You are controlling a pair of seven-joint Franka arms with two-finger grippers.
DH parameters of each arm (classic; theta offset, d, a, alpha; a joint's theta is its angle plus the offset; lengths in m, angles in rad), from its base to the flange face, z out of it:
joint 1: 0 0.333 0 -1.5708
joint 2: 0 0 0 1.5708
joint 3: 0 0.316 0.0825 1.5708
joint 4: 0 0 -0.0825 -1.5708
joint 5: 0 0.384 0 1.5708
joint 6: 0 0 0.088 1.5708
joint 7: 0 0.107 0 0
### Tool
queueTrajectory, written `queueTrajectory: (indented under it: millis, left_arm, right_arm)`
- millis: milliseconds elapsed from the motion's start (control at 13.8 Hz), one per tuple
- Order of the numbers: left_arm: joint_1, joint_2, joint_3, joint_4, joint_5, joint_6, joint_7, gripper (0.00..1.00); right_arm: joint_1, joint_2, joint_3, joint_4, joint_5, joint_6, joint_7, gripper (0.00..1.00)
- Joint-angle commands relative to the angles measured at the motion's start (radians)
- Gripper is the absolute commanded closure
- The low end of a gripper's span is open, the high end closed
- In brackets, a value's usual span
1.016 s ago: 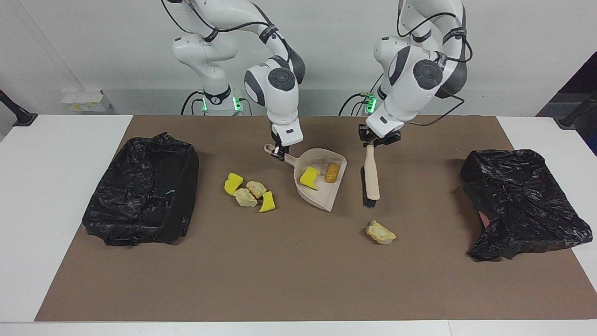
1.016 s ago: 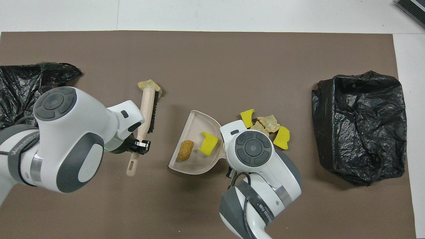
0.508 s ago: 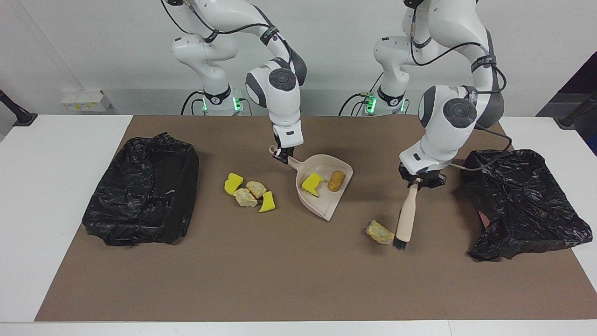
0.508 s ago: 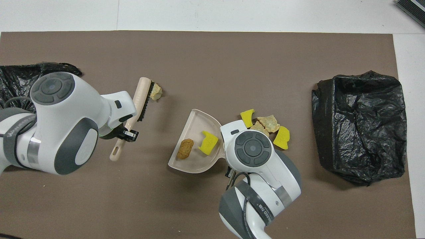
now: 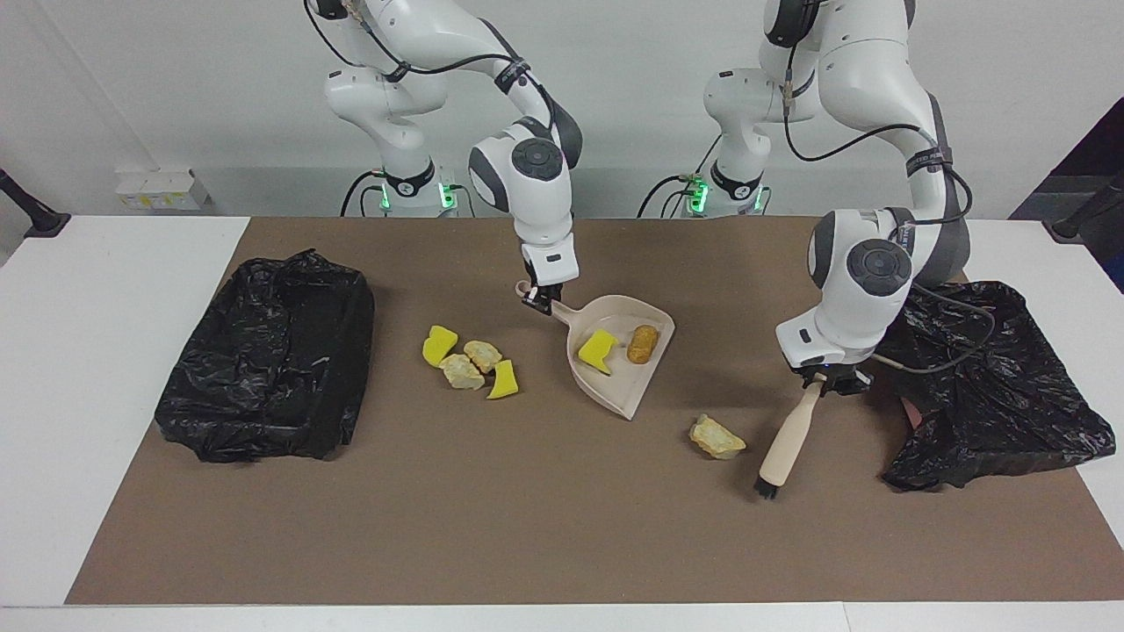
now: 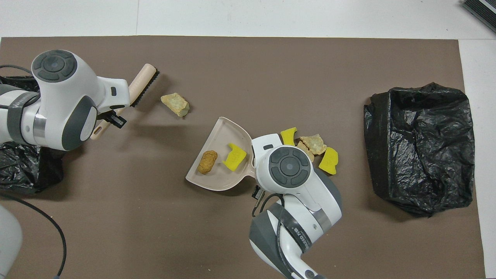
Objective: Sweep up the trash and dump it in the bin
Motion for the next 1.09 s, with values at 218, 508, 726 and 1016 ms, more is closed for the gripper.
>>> queueTrajectory:
  millis: [218,508,726,1016]
  left_arm:
    - [-0.014,-0.102,-0.061,-0.171,-0.008,-0.026,0.095,1.0]
    - [-0.014,-0.13,-0.185,-0.17,-0.101,-0.183,0.109,1.0]
    - [-0.016,-0.188,-0.21,-0.17,-0.198,-0.278,0.098,1.0]
    - [-0.023,-0.275,-0.225,-0.159,-0.225,-0.381,0.054,1.0]
  right_arm:
    - [0.002,0.013,0.005,0.012,0.02,0.008,0.017,1.0]
    - [0.002,0.013,0.005,0.012,0.02,0.008,0.017,1.0]
    - [0.002,0.013,0.005,0.012,0.02,0.008,0.017,1.0]
    - [0.002,0.013,0.005,0.011,0.02,0.003,0.017,1.0]
